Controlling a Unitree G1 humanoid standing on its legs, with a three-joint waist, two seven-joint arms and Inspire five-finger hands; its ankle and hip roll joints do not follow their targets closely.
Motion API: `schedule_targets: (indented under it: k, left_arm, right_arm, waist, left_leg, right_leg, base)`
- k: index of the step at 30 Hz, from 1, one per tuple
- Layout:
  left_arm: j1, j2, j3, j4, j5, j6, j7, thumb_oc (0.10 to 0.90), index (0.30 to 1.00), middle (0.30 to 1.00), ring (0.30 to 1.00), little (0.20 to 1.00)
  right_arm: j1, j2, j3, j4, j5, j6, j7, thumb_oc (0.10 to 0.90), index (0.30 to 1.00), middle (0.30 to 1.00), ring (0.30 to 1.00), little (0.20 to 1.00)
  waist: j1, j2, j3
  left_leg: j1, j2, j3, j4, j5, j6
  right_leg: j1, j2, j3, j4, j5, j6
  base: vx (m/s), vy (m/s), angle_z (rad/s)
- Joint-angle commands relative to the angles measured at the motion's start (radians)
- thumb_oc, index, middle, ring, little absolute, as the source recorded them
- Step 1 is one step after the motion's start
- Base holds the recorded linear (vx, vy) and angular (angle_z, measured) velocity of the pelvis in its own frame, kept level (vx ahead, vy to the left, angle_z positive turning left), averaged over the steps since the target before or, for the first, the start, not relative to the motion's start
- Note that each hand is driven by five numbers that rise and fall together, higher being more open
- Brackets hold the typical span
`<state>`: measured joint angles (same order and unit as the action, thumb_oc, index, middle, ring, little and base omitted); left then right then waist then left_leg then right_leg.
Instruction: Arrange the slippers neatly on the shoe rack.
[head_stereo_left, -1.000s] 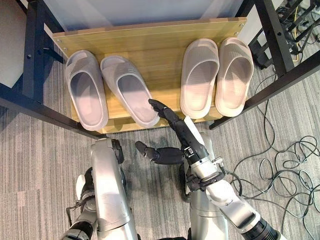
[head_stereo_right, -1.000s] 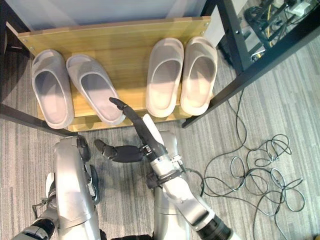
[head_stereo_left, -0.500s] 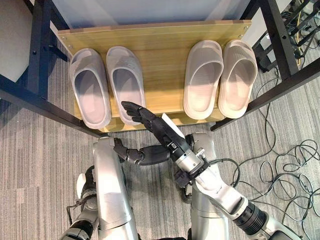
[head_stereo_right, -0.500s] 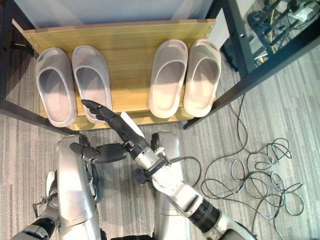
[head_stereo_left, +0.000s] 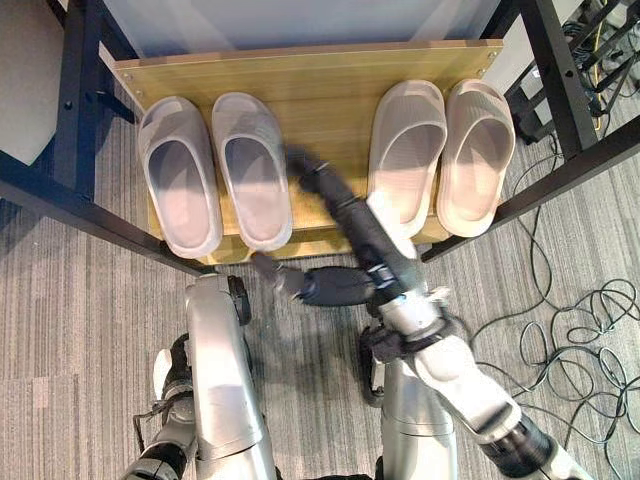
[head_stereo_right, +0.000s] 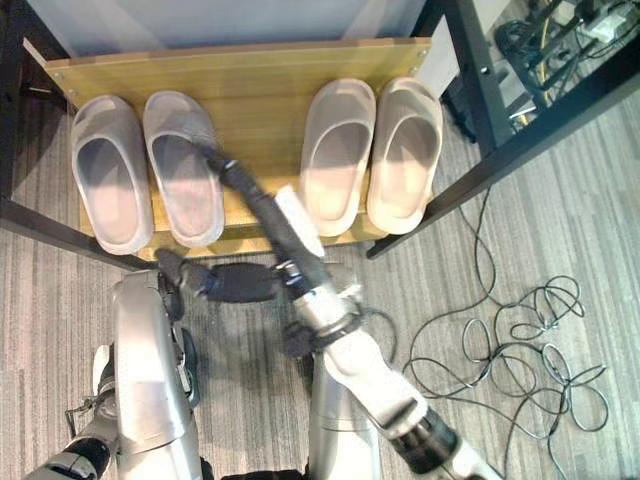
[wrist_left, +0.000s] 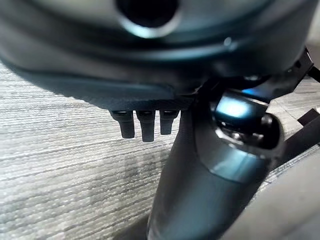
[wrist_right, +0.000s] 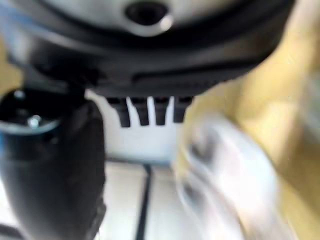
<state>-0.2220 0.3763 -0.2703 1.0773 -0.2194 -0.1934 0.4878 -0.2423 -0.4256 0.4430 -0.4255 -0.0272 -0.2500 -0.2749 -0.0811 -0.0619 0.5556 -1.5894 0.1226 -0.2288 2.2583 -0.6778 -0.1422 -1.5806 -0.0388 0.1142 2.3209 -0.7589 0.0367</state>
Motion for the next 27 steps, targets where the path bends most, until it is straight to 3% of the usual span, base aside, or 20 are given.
schedule_targets:
  k: [1, 4, 15, 27]
  left_arm:
    - [0.051, -0.05, -0.037, -0.038, 0.062, -0.064, 0.038, 0.8, 0.9, 0.9, 0.9, 0.9]
    - [0.049, -0.054, -0.042, -0.035, 0.056, -0.062, 0.044, 0.8, 0.9, 0.9, 0.9, 0.9]
    - [-0.001, -0.055, -0.059, -0.001, 0.031, -0.043, 0.01, 0.8, 0.9, 0.9, 0.9, 0.9]
    - [-0.004, -0.049, -0.06, 0.004, 0.021, -0.035, -0.008, 0.8, 0.9, 0.9, 0.9, 0.9]
  right_arm:
    - [-0.041, -0.024, 0.011, -0.177, -0.202, -0.078, -0.116, 0.8, 0.9, 0.9, 0.9, 0.9]
    - [-0.028, -0.022, 0.025, -0.137, -0.196, -0.05, -0.109, 0.8, 0.9, 0.9, 0.9, 0.9]
    - [-0.114, 0.019, 0.154, 0.036, 0.078, -0.01, 0.043, 0.8, 0.9, 0.9, 0.9, 0.9]
    - [-0.176, 0.041, 0.191, 0.08, 0.191, -0.008, 0.1, 0.8, 0.9, 0.9, 0.9, 0.9]
  waist:
    - [0.044, 0.002, -0.036]
    - [0.043, 0.006, -0.036]
    - [0.052, 0.005, -0.036]
    - [0.06, 0.008, -0.036]
  left_leg:
    - [0.019, -0.085, -0.014, -0.088, -0.025, 0.112]
    - [0.019, -0.085, -0.016, -0.088, -0.025, 0.112]
    - [0.019, -0.083, -0.01, -0.087, -0.025, 0.104]
    - [0.019, -0.083, -0.009, -0.085, -0.026, 0.103]
  right_leg:
    - [0.011, -0.032, 0.04, -0.095, 0.013, -0.11]
    - [0.011, -0.036, 0.039, -0.096, 0.01, -0.111]
    - [0.011, -0.031, 0.039, -0.093, 0.014, -0.111]
    - [0.011, -0.03, 0.042, -0.09, 0.02, -0.109]
  base:
    - [0.0, 0.0, 0.0]
    - [0.0, 0.0, 0.0]
    - [0.0, 0.0, 0.0]
    - [0.0, 0.0, 0.0]
